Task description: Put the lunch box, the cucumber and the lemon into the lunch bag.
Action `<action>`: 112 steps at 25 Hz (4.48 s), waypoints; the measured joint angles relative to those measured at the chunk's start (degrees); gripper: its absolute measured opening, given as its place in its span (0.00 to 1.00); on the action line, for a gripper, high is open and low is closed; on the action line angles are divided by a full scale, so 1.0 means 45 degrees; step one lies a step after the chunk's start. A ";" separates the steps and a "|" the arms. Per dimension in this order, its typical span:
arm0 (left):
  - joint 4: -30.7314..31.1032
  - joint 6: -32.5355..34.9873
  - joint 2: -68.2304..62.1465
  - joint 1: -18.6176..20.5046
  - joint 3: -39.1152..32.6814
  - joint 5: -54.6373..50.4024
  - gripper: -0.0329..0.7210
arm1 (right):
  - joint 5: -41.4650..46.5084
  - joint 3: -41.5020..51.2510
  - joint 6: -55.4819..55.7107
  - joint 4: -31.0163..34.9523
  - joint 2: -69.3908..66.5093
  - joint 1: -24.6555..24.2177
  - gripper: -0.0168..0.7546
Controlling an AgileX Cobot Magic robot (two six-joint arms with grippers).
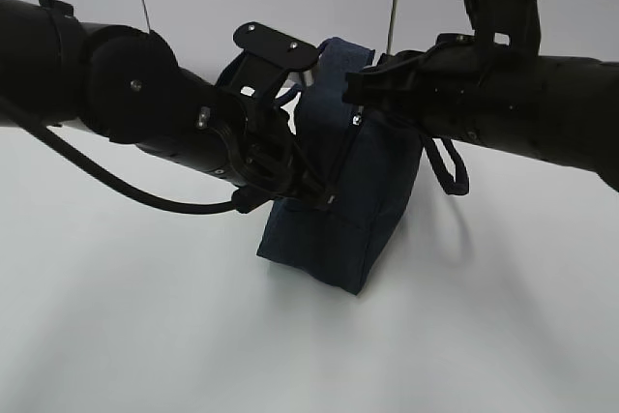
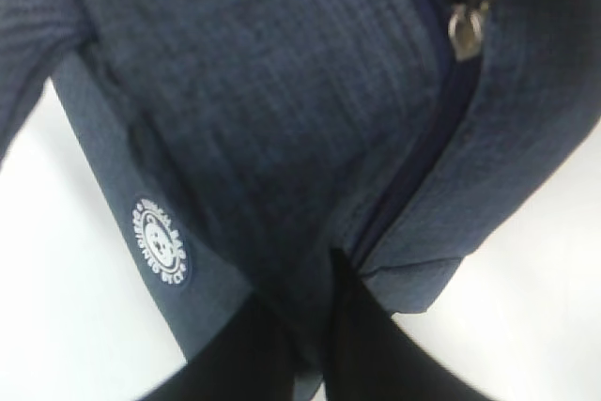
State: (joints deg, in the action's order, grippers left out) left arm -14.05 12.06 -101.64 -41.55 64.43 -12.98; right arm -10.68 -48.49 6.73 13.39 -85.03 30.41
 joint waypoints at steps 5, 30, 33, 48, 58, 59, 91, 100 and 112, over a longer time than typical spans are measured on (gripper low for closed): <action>0.0000 0.0000 0.0000 0.0000 0.0000 0.0000 0.04 | -0.0252 -0.0055 0.0000 0.0303 0.0000 -0.0309 0.02; -0.0023 0.0000 0.0000 -0.0346 0.0000 0.0029 0.04 | -0.0146 -0.2552 0.0000 0.0366 -0.1967 -0.1555 0.02; -0.0023 0.0000 0.0000 -0.0346 0.0000 0.0029 0.04 | -0.0146 -0.2667 0.0000 0.0375 -0.2107 -0.1643 0.02; -0.0023 0.0000 0.0000 -0.0346 0.0000 0.0052 0.04 | 0.0219 -0.4977 -0.0024 0.0375 -0.3940 -0.2466 0.02; -0.0023 0.0000 0.0000 -0.0346 0.0000 0.0057 0.04 | 0.0687 -0.6755 -0.0050 0.0375 -0.5520 -0.2703 0.02; -0.0023 0.0000 0.0000 -0.0346 0.0000 0.0057 0.04 | 0.0751 -0.6978 -0.0075 0.0375 -0.5695 -0.2703 0.02; -0.0736 0.0027 0.0170 -0.0373 0.0000 -0.0749 0.18 | 0.3520 -0.8439 -0.0329 0.0375 -0.6851 -0.3622 0.02; -0.1008 -0.0141 0.1197 -0.0240 0.0643 -0.3315 0.51 | 0.3699 -0.8490 -0.0329 0.0375 -0.6851 -0.3622 0.02; -0.0926 -0.1903 0.0617 0.1539 0.5733 -0.7565 0.53 | 0.4319 -0.8920 -0.0329 0.0375 -0.6851 -0.3622 0.02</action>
State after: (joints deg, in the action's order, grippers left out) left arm -18.22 3.49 -98.86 -34.62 90.23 -47.02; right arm 8.76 -88.63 5.25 15.07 -115.86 14.11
